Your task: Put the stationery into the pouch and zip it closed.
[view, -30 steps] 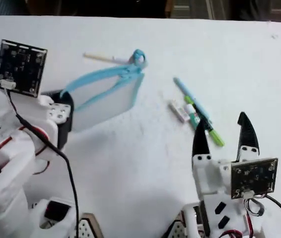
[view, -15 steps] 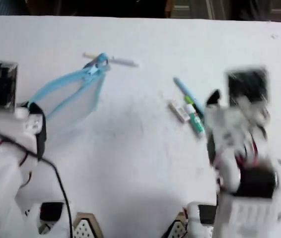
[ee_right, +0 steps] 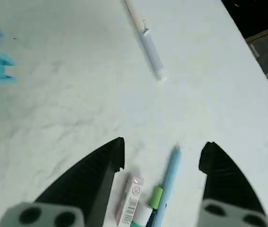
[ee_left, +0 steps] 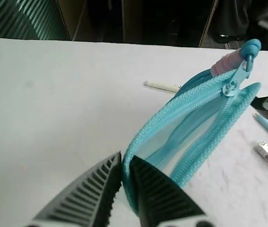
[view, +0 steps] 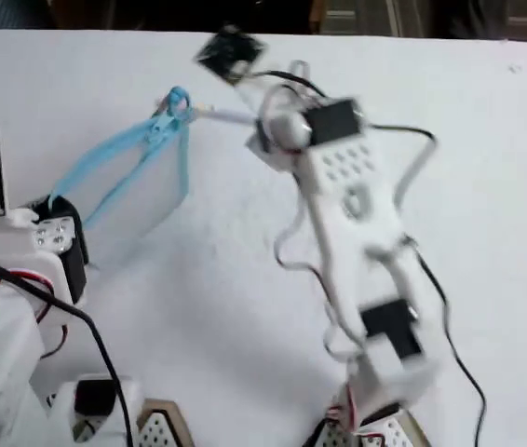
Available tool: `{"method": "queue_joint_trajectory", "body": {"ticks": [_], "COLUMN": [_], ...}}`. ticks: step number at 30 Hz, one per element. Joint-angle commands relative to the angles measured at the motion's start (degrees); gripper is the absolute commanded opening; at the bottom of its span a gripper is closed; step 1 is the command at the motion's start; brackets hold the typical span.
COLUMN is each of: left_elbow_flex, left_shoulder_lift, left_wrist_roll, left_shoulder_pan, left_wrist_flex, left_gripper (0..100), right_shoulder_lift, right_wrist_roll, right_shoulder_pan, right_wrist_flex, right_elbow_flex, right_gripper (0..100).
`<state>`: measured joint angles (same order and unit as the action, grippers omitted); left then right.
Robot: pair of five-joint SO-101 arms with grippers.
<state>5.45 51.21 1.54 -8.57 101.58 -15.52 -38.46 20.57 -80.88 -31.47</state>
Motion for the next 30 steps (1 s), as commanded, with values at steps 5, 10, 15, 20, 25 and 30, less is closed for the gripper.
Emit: {"method": "queue_joint_trajectory", "body": {"ticks": [5, 10, 15, 20, 25, 30], "left_elbow_flex": [1.4, 1.5, 1.6, 1.6, 1.5, 1.5], "left_shoulder_lift": [-4.5, -13.1, -14.5, -13.9, -13.9, -13.9], "left_wrist_roll": [0.5, 3.5, 3.7, 3.5, 3.4, 3.4], "left_shoulder_pan": [-4.0, -11.9, -12.2, -12.3, -12.4, -12.4], "left_wrist_flex": [-1.6, -2.3, -2.3, -1.8, -1.7, -1.7], "left_gripper": [2, 2, 2, 2, 2, 2], "right_shoulder_lift": [-32.3, -47.8, -53.7, -54.1, -54.5, -55.7], "right_wrist_roll": [-6.1, -9.9, -11.2, -16.7, -23.6, -31.7], "right_shoulder_pan": [0.5, 0.2, -0.4, -0.5, -0.1, 0.0], "right_wrist_flex": [0.2, 0.7, 7.3, 14.6, 16.3, 16.2], "right_elbow_flex": [-35.9, -50.5, -49.8, -41.8, -36.2, -34.1], "right_gripper": [25.8, 25.8, 25.8, 25.6, 25.3, 18.6]}}
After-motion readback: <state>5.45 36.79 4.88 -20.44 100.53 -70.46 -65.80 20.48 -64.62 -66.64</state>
